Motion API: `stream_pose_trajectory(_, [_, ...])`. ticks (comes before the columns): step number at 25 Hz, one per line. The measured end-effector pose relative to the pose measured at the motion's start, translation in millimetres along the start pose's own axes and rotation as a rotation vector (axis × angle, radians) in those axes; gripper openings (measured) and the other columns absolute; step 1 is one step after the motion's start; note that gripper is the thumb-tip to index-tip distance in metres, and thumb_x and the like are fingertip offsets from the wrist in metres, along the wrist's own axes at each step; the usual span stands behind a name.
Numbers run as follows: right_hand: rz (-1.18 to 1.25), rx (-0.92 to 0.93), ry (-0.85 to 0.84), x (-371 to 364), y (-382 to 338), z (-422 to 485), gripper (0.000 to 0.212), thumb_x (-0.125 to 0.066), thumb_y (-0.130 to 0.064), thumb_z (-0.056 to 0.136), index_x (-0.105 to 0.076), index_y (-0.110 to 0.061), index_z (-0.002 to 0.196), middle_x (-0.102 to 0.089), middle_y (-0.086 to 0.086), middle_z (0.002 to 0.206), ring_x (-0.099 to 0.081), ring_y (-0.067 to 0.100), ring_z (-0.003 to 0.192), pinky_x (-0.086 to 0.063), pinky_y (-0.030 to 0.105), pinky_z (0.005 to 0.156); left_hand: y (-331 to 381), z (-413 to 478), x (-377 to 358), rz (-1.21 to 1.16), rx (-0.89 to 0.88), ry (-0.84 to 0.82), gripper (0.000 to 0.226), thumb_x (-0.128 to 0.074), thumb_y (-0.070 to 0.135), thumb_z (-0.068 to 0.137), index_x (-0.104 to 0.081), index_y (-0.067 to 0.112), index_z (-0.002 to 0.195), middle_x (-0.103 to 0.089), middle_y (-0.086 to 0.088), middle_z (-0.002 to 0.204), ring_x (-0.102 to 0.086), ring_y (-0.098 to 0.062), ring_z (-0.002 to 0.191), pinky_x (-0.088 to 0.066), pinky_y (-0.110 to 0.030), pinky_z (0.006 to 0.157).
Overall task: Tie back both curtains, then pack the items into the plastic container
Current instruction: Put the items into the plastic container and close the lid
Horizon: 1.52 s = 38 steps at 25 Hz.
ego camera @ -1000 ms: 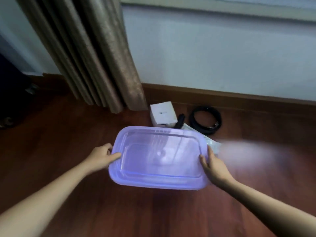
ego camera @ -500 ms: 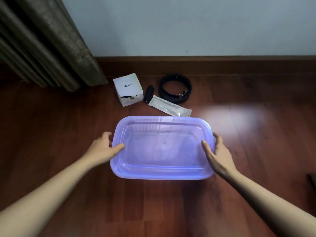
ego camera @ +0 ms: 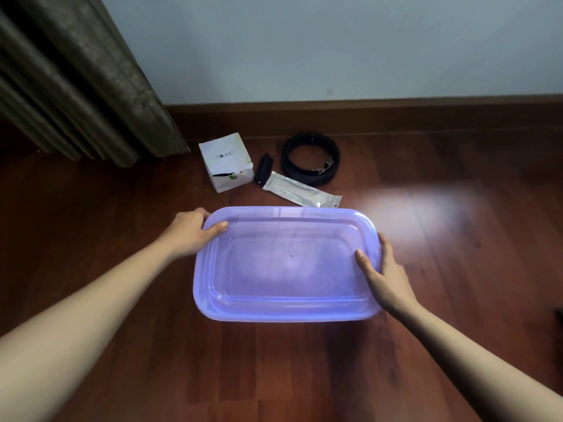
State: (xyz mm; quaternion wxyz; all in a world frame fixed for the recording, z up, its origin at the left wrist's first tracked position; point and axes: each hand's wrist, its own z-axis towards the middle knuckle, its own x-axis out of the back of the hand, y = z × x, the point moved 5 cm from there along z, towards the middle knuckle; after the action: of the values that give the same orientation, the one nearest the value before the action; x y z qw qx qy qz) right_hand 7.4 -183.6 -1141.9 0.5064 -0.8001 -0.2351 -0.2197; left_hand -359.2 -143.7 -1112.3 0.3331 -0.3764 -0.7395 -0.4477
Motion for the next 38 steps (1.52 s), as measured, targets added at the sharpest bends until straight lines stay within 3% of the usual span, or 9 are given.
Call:
stream_pose_trajectory(9, [0.198, 0.122, 0.092, 8.9, -21.6, -4.8, 0.075, -0.049, -0.05, 0.083, -0.026, -0.017, 0.146, -0.029, -0.006, 0.15, -0.027, 0.008, 0.137, -0.021, 0.029, 0.113, 15.6, -3.8, 11.8, 0.109, 0.056, 0.076, 0.041, -0.047, 0.041, 0.094, -0.064, 0.004, 0.094, -0.064, -0.017, 0.089, -0.058, -0.032, 0.079, -0.039, -0.032, 0.059])
stream_pose_trajectory(12, [0.31, 0.126, 0.196, 34.8, -36.7, -1.9, 0.046, -0.057, -0.04, 0.091, -0.044, -0.017, 0.129, -0.05, -0.005, 0.132, -0.052, 0.007, 0.11, -0.041, 0.028, 0.095, 35.9, -7.7, 34.1, 0.078, 0.027, 0.169, 0.039, -0.048, 0.041, 0.094, -0.064, 0.006, 0.087, -0.064, -0.016, 0.084, -0.056, -0.029, 0.072, -0.035, -0.03, 0.056])
stream_pose_trajectory(14, [0.444, 0.12, 0.239, 63.4, -42.1, 5.4, 0.033, -0.058, -0.034, 0.09, -0.046, -0.018, 0.116, -0.059, 0.004, 0.118, -0.067, 0.007, 0.074, -0.053, 0.022, 0.066, 61.7, -4.3, 45.4, 0.052, -0.062, 0.23, 0.04, -0.05, 0.041, 0.092, -0.065, 0.006, 0.083, -0.066, -0.017, 0.086, -0.058, -0.033, 0.079, -0.037, -0.031, 0.061])
stream_pose_trajectory(17, [0.505, 0.115, 0.341, 118.5, -33.2, 18.0, 0.035, -0.062, -0.025, 0.09, -0.048, -0.025, 0.122, -0.063, -0.001, 0.092, -0.057, -0.001, 0.043, -0.046, 0.013, 0.042, 107.4, 3.8, 45.2, -0.142, -0.156, 0.32, 0.05, -0.043, 0.047, 0.094, -0.061, 0.006, 0.072, -0.068, -0.017, 0.084, -0.06, -0.036, 0.088, -0.04, -0.037, 0.068])
stream_pose_trajectory(19, [0.586, 0.113, 0.499, 150.5, -13.7, 25.1, 0.042, -0.061, -0.023, 0.091, -0.05, -0.02, 0.131, -0.063, -0.004, 0.091, -0.057, -0.004, 0.046, -0.048, 0.012, 0.045, 128.4, 8.4, 35.4, -0.312, -0.145, 0.373, 0.056, -0.036, 0.045, 0.097, -0.063, 0.004, 0.071, -0.067, -0.02, 0.084, -0.06, -0.036, 0.092, -0.038, -0.039, 0.072])
stream_pose_trajectory(21, [0.681, 0.047, 0.701, 168.8, 16.5, 32.2, 0.044, -0.059, -0.021, 0.092, -0.048, -0.011, 0.133, -0.062, 0.004, 0.1, -0.059, -0.004, 0.051, -0.048, 0.011, 0.047, 144.9, 14.9, 6.8, -0.227, -0.286, 0.322, 0.044, -0.04, 0.037, 0.098, -0.069, 0.003, 0.101, -0.066, -0.023, 0.111, -0.058, -0.033, 0.111, -0.038, -0.035, 0.085])
stream_pose_trajectory(24, [0.77, -0.119, 0.903, 161.8, 54.6, 44.9, 0.05, -0.059, -0.027, 0.089, -0.043, -0.008, 0.132, -0.061, 0.007, 0.106, -0.062, 0.004, 0.068, -0.057, 0.023, 0.067, 148.8, 21.0, -59.4, 0.204, -0.496, -0.054, 0.059, -0.04, 0.039, 0.097, -0.029, 0.006, 0.145, -0.032, -0.012, 0.152, -0.033, -0.024, 0.139, -0.025, -0.034, 0.112])
stream_pose_trajectory(27, [0.638, -0.254, 1.061, 140.8, 76.6, 47.2, 0.06, -0.058, -0.039, 0.082, -0.045, -0.008, 0.132, -0.059, 0.008, 0.124, -0.059, 0.023, 0.109, -0.042, 0.031, 0.101, 139.8, 21.7, -90.9, 0.463, -0.461, -0.094, 0.063, -0.029, 0.044, 0.099, -0.009, 0.012, 0.15, -0.014, -0.005, 0.158, -0.018, -0.021, 0.144, -0.011, -0.042, 0.116])
stream_pose_trajectory(38, [0.409, -0.515, 1.083, 93.3, 122.3, 79.0, 0.052, -0.047, -0.023, 0.095, -0.034, 0.003, 0.138, -0.038, 0.024, 0.144, -0.037, 0.037, 0.133, -0.021, 0.035, 0.109, 137.9, 19.8, -97.0, 0.426, -0.452, 0.012, 0.068, -0.033, 0.045, 0.097, -0.009, 0.01, 0.149, -0.018, -0.007, 0.157, -0.014, -0.02, 0.145, -0.005, -0.04, 0.117])
